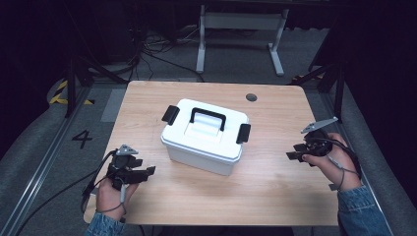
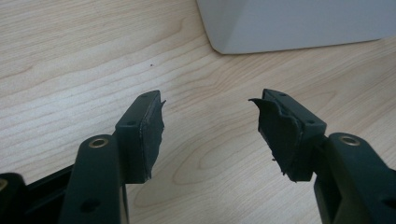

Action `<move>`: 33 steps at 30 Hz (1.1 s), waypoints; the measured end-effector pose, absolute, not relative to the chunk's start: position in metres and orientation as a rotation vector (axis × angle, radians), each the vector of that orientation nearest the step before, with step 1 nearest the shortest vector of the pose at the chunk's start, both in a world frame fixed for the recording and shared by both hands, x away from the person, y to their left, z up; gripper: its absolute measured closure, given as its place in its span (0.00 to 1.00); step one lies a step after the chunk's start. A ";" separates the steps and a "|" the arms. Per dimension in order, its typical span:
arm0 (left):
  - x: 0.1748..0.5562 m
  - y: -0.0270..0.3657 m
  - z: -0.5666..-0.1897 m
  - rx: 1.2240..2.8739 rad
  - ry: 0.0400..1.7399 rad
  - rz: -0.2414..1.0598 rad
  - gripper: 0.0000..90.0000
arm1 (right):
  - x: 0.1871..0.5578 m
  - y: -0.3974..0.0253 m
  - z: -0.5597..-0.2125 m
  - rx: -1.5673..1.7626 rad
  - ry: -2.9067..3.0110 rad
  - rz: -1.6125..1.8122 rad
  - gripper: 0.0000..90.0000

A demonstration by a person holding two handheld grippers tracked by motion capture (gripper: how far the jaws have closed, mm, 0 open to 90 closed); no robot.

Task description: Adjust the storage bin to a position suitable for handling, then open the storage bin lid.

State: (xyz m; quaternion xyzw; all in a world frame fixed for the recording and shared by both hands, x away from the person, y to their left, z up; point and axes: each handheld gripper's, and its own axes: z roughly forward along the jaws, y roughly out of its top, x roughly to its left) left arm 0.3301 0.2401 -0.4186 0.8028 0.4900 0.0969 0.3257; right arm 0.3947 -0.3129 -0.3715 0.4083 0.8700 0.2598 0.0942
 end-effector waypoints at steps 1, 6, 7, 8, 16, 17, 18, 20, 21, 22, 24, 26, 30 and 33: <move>0.330 0.239 -0.419 2.106 1.284 0.260 0.45 | 0.396 -0.312 -0.368 1.201 2.579 0.784 0.59; 0.327 0.239 -0.422 2.095 1.290 0.301 0.46 | 0.403 -0.305 -0.352 1.151 2.576 0.811 0.59; 0.326 0.238 -0.423 2.104 1.289 0.323 0.46 | 0.405 -0.303 -0.349 1.143 2.579 0.819 0.58; 0.326 0.238 -0.426 2.111 1.300 0.348 0.46 | 0.407 -0.302 -0.346 1.139 2.585 0.823 0.58; 0.323 0.241 -0.429 2.106 1.303 0.311 0.46 | 0.418 -0.286 -0.327 1.083 2.593 0.864 0.56; 0.323 0.242 -0.429 2.109 1.297 0.307 0.46 | 0.419 -0.284 -0.324 1.089 2.596 0.861 0.56; 0.322 0.243 -0.428 2.108 1.302 0.299 0.46 | 0.421 -0.282 -0.322 1.088 2.599 0.862 0.56; 0.322 0.244 -0.429 2.102 1.301 0.277 0.48 | 0.424 -0.276 -0.317 1.072 2.602 0.874 0.56; 0.321 0.244 -0.429 2.100 1.303 0.272 0.48 | 0.426 -0.272 -0.313 1.057 2.604 0.880 0.56; 0.321 0.244 -0.429 2.103 1.299 0.273 0.48 | 0.426 -0.269 -0.311 1.055 2.605 0.879 0.56; 0.320 0.244 -0.429 2.104 1.298 0.277 0.48 | 0.430 -0.261 -0.304 1.027 2.611 0.892 0.56; 0.319 0.245 -0.429 2.099 1.306 0.278 0.48 | 0.432 -0.254 -0.299 1.003 2.617 0.894 0.56; 0.321 0.248 -0.431 2.082 1.312 0.257 0.48 | 0.437 -0.239 -0.288 0.962 2.629 0.887 0.56; 0.323 0.245 -0.433 2.099 1.300 0.269 0.48 | 0.441 -0.229 -0.281 0.933 2.636 0.897 0.56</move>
